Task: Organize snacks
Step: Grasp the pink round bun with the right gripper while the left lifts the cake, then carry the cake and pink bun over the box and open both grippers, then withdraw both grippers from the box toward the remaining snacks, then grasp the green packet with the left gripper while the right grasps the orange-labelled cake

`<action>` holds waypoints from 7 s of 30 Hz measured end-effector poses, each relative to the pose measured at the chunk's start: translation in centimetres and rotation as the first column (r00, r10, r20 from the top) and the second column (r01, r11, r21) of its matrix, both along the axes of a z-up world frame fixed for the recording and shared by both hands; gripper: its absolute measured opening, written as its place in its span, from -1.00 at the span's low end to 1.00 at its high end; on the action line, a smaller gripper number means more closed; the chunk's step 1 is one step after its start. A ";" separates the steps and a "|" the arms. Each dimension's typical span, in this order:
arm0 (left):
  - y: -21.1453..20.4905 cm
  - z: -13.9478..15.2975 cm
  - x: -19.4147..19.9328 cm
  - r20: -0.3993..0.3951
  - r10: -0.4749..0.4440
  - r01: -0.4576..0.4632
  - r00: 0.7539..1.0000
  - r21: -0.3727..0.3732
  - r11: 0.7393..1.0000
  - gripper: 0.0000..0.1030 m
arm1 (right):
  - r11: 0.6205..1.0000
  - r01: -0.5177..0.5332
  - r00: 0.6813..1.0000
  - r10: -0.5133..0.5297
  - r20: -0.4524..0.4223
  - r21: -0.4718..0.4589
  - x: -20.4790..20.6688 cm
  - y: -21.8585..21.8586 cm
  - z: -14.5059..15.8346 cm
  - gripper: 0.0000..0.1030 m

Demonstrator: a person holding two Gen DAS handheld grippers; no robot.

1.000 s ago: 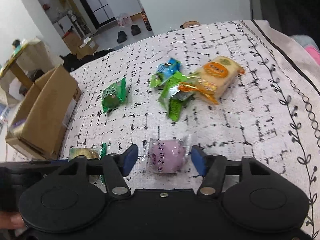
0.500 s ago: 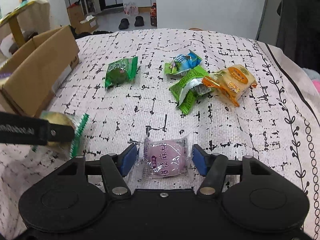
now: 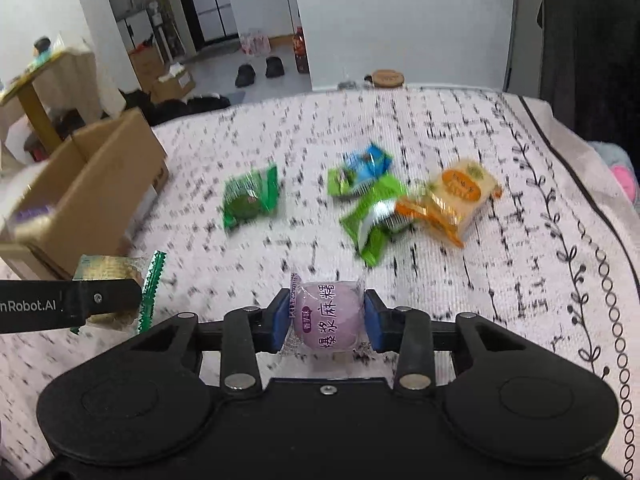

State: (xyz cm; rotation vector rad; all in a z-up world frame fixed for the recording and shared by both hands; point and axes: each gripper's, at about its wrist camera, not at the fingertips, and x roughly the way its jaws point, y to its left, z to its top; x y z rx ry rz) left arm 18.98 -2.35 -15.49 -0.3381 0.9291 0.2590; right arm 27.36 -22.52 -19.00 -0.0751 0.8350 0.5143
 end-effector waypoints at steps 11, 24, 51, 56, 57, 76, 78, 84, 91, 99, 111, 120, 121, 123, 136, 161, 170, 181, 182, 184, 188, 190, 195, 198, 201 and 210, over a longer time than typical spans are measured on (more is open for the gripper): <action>1.2 5.1 -0.3 0.108 0.013 -0.015 0.994 0.019 1.000 -0.05 | 0.995 -0.033 0.997 0.026 0.077 0.090 -0.2 1.1 4.5 -0.27; 4.1 7.6 -1.1 0.161 0.056 -0.061 0.985 0.021 0.998 -0.05 | 0.983 -0.120 0.985 0.100 0.140 0.141 -0.8 4.8 7.7 -0.27; 14.2 7.7 -1.6 0.165 0.180 -0.180 0.970 -0.010 0.984 -0.05 | 0.949 -0.270 0.957 0.245 0.154 0.164 -0.1 12.8 9.1 -0.27; 15.4 7.1 -1.5 0.149 0.190 -0.188 0.971 -0.023 0.982 -0.05 | 0.939 -0.300 0.949 0.276 0.152 0.169 -0.2 14.1 8.9 -0.27; 15.5 7.0 -1.5 0.148 0.191 -0.190 0.970 -0.024 0.982 -0.06 | 0.937 -0.307 0.947 0.283 0.152 0.169 -0.2 14.5 8.8 -0.27; 17.7 7.8 -3.6 0.140 0.262 -0.268 0.955 0.026 0.963 0.31 | 0.907 -0.383 0.921 0.359 0.154 0.176 -0.4 19.1 7.6 0.06; 17.8 7.8 -3.9 0.136 0.273 -0.279 0.952 0.033 0.960 0.42 | 0.906 -0.382 0.922 0.359 0.147 0.180 -0.5 18.8 7.7 0.08; 17.5 7.7 -3.9 0.122 0.255 -0.259 0.959 0.018 0.966 0.60 | 0.922 -0.332 0.941 0.310 0.135 0.198 -0.1 16.8 8.1 0.32; 16.3 7.6 -3.6 0.106 0.250 -0.253 0.962 0.011 0.968 0.75 | 0.939 -0.265 0.962 0.242 0.126 0.220 0.6 13.7 8.3 0.60; 15.0 7.5 -3.1 0.104 0.230 -0.230 0.968 -0.014 0.973 0.85 | 0.947 -0.223 0.972 0.199 0.124 0.230 0.5 11.3 8.0 0.87; 12.5 8.4 -2.8 0.160 0.189 -0.193 0.969 0.006 0.981 1.00 | 0.956 -0.181 0.980 0.155 0.124 0.230 0.4 8.2 8.1 1.00; 10.2 8.6 -2.6 0.181 0.148 -0.154 0.972 0.021 0.988 1.00 | 0.959 -0.160 0.985 0.140 0.103 0.232 0.4 5.8 7.5 1.00; 10.1 8.5 -2.7 0.182 0.144 -0.150 0.973 0.017 0.989 1.00 | 0.957 -0.166 0.985 0.147 0.095 0.237 0.4 5.5 7.4 1.00; 9.7 8.4 -2.6 0.180 0.136 -0.141 0.974 0.012 0.990 1.00 | 0.953 -0.174 0.983 0.156 0.092 0.246 0.3 4.9 7.4 1.00; 5.4 7.9 -1.3 0.183 0.054 -0.055 0.982 0.002 0.998 1.00 | 0.963 -0.104 0.994 0.093 0.058 0.248 0.8 0.1 6.3 1.00; 0.3 4.0 4.9 0.185 -0.057 0.068 0.981 -0.055 0.996 0.95 | 0.970 0.085 0.996 -0.081 -0.024 0.230 5.6 -6.0 2.2 0.50; 0.3 1.5 7.8 0.167 -0.037 0.046 0.985 -0.053 0.998 0.80 | 0.960 0.197 0.980 -0.189 -0.056 0.201 8.5 -6.4 0.9 0.32; 0.7 -2.8 11.3 0.085 -0.003 0.008 0.996 -0.060 0.998 0.54 | 0.958 0.260 0.965 -0.254 -0.059 0.123 11.0 -5.0 -0.7 0.28; 0.8 -3.1 11.6 0.079 -0.002 0.007 0.997 -0.062 0.998 0.51 | 0.956 0.269 0.963 -0.263 -0.063 0.119 11.3 -4.9 -0.9 0.27; 1.0 -3.7 12.2 0.059 0.007 -0.003 0.998 -0.068 0.998 0.43 | 0.955 0.276 0.960 -0.270 -0.071 0.111 11.5 -4.8 -1.1 0.25; 1.3 -4.8 12.9 0.024 0.017 -0.015 1.000 -0.078 0.997 0.31 | 0.952 0.298 0.952 -0.291 -0.092 0.075 11.6 -4.8 -1.8 0.18; 1.3 -5.2 12.9 0.019 0.018 -0.017 1.000 -0.077 0.997 0.30 | 0.949 0.311 0.946 -0.304 -0.114 0.053 11.4 -4.9 -2.2 0.17; 0.8 -5.3 12.7 0.008 0.019 -0.018 1.000 -0.026 0.999 -0.11 | 0.952 0.305 0.945 -0.298 -0.137 0.038 10.6 -5.2 -2.5 -0.31; 1.1 -5.1 12.5 0.002 0.017 -0.017 1.000 -0.016 1.000 -0.29 | 0.942 0.327 0.937 -0.315 -0.149 0.069 10.1 -5.8 -2.2 -0.32; 1.3 -4.6 12.0 0.007 0.011 -0.011 1.000 -0.010 1.000 -0.32 | 0.932 0.343 0.934 -0.325 -0.149 0.114 9.4 -6.2 -1.8 -0.32; 1.4 -1.9 10.3 0.066 -0.007 0.008 0.998 -0.003 1.000 -0.33 | 0.936 0.297 0.954 -0.281 -0.106 0.189 7.7 -5.0 0.6 -0.32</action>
